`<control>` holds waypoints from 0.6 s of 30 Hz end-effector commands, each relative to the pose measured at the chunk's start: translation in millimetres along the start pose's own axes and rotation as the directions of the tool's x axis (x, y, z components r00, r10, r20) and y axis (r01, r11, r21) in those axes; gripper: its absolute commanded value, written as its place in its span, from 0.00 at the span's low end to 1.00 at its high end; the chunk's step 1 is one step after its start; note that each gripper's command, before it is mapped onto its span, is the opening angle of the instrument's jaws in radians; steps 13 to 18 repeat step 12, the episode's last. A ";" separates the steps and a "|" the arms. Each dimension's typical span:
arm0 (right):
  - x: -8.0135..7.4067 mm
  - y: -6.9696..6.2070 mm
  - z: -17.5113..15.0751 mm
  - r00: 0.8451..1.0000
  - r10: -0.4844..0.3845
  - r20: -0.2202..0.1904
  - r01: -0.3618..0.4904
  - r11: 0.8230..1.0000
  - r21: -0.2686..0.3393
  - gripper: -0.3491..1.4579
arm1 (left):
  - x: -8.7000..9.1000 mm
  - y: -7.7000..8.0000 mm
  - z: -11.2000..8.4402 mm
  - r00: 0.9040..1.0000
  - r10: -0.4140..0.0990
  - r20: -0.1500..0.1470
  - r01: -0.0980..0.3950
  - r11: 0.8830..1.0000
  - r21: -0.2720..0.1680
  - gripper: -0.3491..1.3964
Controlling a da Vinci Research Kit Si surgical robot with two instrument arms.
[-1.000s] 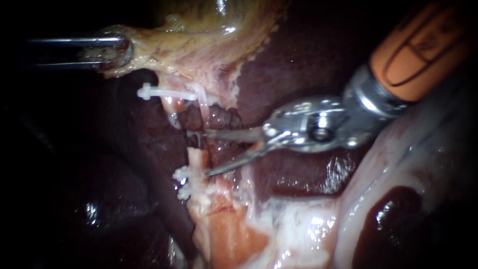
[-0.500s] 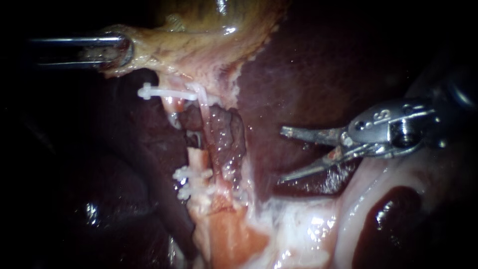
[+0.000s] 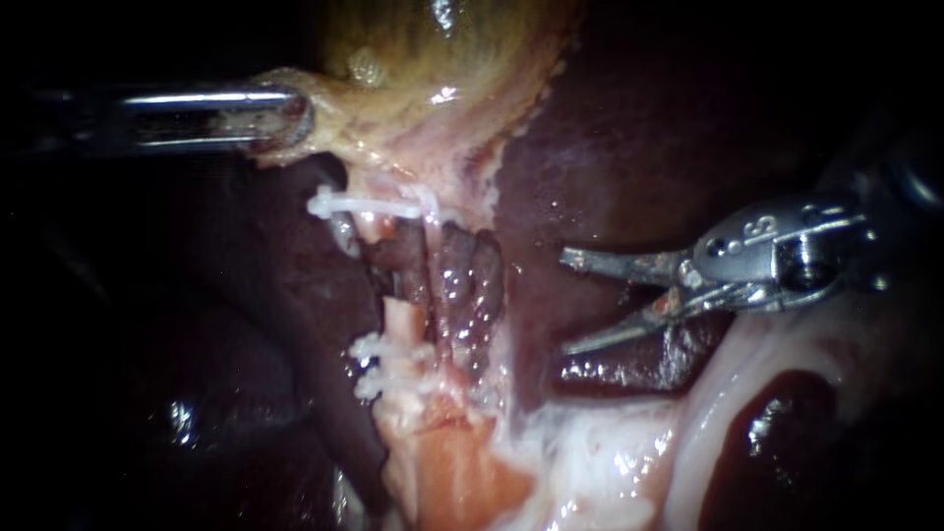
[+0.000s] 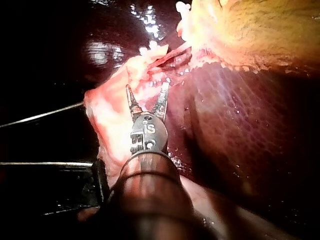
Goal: Go back from the cut left tube
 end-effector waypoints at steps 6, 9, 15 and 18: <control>0.0 0.0 -0.1 1.000 -0.001 -0.001 0.001 1.000 0.001 0.98 | -0.1 -0.1 0.4 1.000 0.008 0.003 -0.008 1.000 -0.001 0.00; 0.0 0.0 -0.1 1.000 -0.001 -0.001 0.001 1.000 0.004 0.98 | -0.1 -0.1 0.4 1.000 0.008 0.003 -0.008 1.000 -0.001 0.00; 0.0 -0.1 -0.1 1.000 -0.001 -0.001 0.001 1.000 0.007 0.98 | -0.1 -0.1 0.3 1.000 0.008 0.003 -0.008 1.000 -0.001 0.00; 0.0 -0.1 -0.1 1.000 -0.001 -0.001 0.001 1.000 0.007 0.98 | -0.1 -0.1 0.3 1.000 0.008 0.003 -0.008 1.000 -0.001 0.00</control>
